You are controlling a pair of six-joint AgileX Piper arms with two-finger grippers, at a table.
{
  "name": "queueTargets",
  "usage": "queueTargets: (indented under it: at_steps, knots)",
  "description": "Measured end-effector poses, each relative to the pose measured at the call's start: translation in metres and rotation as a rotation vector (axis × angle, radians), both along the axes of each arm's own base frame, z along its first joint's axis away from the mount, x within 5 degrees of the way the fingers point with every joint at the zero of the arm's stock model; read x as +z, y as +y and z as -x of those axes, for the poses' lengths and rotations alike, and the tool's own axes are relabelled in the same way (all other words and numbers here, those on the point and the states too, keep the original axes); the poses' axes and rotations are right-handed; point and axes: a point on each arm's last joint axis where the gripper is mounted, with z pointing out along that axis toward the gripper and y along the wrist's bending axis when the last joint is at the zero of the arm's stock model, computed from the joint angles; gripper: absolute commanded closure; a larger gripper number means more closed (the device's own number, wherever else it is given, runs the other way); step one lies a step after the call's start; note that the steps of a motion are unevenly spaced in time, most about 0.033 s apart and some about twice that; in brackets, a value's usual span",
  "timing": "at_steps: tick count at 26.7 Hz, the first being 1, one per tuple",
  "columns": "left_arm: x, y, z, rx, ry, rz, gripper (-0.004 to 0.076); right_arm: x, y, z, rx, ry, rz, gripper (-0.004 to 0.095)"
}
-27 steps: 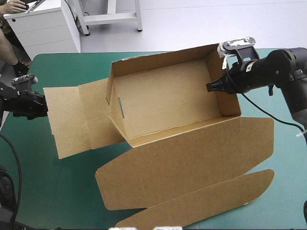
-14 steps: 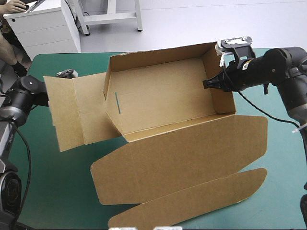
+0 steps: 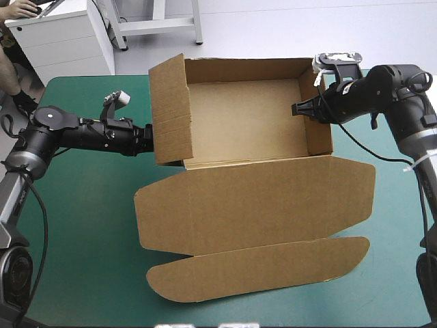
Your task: Fold the box
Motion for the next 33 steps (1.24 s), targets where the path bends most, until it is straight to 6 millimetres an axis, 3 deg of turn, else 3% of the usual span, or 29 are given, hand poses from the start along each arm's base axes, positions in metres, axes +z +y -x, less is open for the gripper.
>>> queueTargets:
  at_steps: [5, 12, 19, 24, 33]
  knots:
    - [0.015, -0.006, -0.002, -0.011, -0.078, 0.16, 0.0231, 0.0, -0.002, -0.001, -0.008, -0.004, 0.021, 0.0923]
    - [0.023, -0.009, -0.003, -0.017, -0.118, 0.247, 0.0231, 0.0, -0.002, -0.001, -0.011, -0.003, 0.022, 0.0923]
    - [0.044, -0.009, -0.004, -0.026, -0.187, 0.257, 0.0231, 0.0, -0.003, -0.001, -0.017, -0.003, 0.025, 0.0923]
    - [0.063, -0.01, 0.007, -0.033, -0.229, 0.263, 0.0231, -0.001, -0.005, -0.001, -0.04, -0.001, 0.036, 0.0922]
    - [0.063, -0.022, 0.012, -0.065, -0.196, 0.254, 0.0231, -0.001, -0.005, -0.001, -0.04, 0.003, 0.039, 0.0922]
